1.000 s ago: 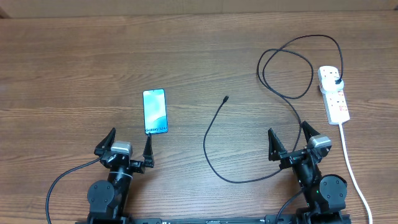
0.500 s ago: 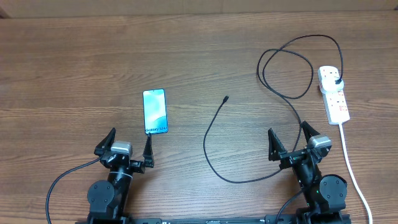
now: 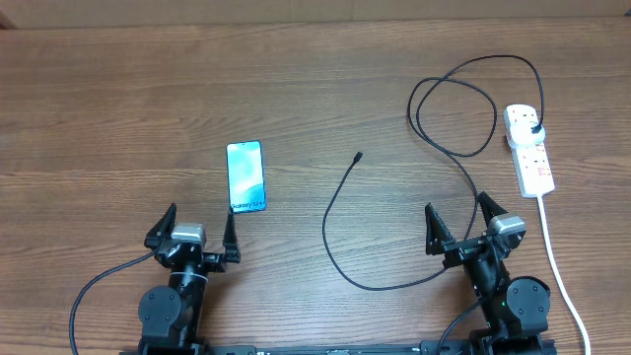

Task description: Plug charger to phone and switch on socket

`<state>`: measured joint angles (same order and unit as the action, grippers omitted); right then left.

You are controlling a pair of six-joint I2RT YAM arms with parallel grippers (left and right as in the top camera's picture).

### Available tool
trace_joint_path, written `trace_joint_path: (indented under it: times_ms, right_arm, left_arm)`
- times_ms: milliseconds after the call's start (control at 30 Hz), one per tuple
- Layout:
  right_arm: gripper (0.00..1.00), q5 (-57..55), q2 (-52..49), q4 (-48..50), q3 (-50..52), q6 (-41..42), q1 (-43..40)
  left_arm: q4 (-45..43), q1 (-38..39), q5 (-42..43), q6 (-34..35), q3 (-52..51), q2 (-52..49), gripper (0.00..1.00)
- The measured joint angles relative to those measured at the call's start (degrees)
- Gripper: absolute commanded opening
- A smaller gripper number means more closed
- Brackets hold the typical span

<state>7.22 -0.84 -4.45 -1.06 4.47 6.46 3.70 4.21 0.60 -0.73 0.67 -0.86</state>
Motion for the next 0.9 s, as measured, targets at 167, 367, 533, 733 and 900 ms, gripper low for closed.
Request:
trace_joint_path:
  times_ms: [167,367,533,733,900]
  right_arm:
    - [1.00,0.02,0.00,0.02,0.00,0.00,0.02]
    - [1.00,0.00,0.00,0.00,0.00,0.00,0.02]
    - [1.00,0.00,0.00,0.00,0.00,-0.02,0.02]
    - [1.00,0.02,0.00,0.02,0.00,0.00,0.02]
    - [1.00,0.00,0.00,0.00,0.00,0.00,0.02]
  left_arm:
    - [-0.46,0.00,-0.87,-0.79,0.00,0.00,1.00]
    - [0.61,0.00,1.55,-0.79,-0.02,0.00,1.00]
    - [0.96,0.00,2.95,-0.68,0.02,-0.04,1.00]
    - [3.69,0.00,3.69,-0.28,2.97,-6.16,1.00]
    - [4.07,0.00,4.17,-0.07,10.14,-15.72,1.00]
